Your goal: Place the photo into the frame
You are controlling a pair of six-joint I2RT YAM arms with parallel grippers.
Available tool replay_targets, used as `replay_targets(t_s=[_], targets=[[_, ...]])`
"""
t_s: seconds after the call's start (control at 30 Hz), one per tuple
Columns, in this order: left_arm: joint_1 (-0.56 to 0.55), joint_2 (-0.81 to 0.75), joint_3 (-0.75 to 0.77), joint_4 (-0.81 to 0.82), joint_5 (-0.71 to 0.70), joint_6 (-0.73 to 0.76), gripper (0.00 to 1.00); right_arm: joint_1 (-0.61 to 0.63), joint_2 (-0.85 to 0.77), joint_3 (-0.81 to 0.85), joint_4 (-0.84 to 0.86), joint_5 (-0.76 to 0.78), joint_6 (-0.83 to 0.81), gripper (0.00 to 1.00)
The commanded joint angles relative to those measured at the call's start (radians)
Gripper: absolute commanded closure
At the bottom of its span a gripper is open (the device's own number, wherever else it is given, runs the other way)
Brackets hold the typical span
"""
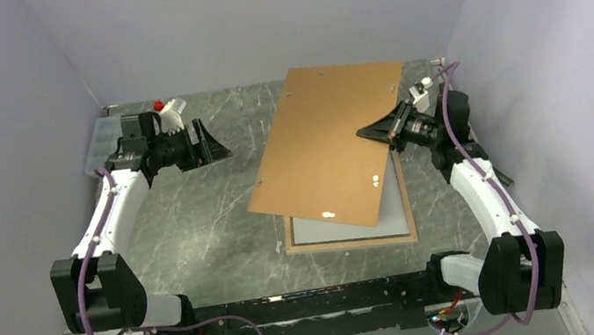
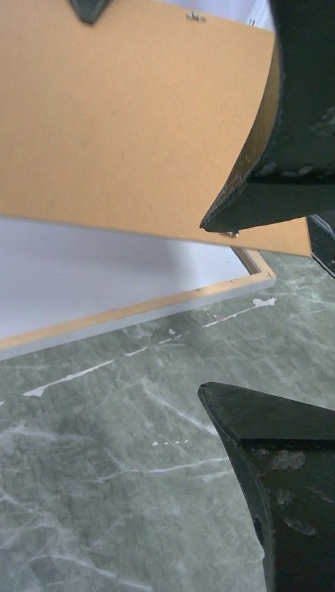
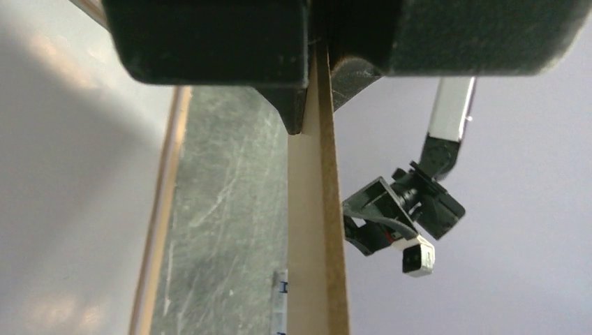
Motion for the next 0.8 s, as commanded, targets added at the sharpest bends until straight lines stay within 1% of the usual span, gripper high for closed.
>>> replay_targets(t_s=[0.0,0.1,0.17,0.23,0.43,0.6,0.77], targets=[[-0.012,0.058,0.024,-0.007,-0.035,0.088,0.17,-0.082,0.011,0.176,-0.367,-0.187,-0.393,1.0],[-0.029,0.094,0.022,0.001,-0.059,0.119,0.19,-0.103,0.06,0.252,-0.579,-0.193,-0.576,1.0],[-0.04,0.101,0.018,0.017,-0.076,0.128,0.19,-0.104,0.084,0.286,-0.677,-0.172,-0.666,1.0],[-0.047,0.11,0.019,0.02,-0.07,0.136,0.19,-0.109,0.1,0.303,-0.727,-0.162,-0.725,1.0],[-0.081,0.116,0.019,0.033,-0.076,0.171,0.19,-0.111,0.163,0.34,-0.763,-0.129,-0.796,1.0],[-0.109,0.13,0.041,0.007,-0.084,0.207,0.21,-0.114,0.229,0.368,-0.752,-0.131,-0.823,1.0],[-0.113,0.127,0.043,-0.006,-0.085,0.225,0.22,-0.12,0.293,0.389,-0.725,-0.134,-0.838,1.0]])
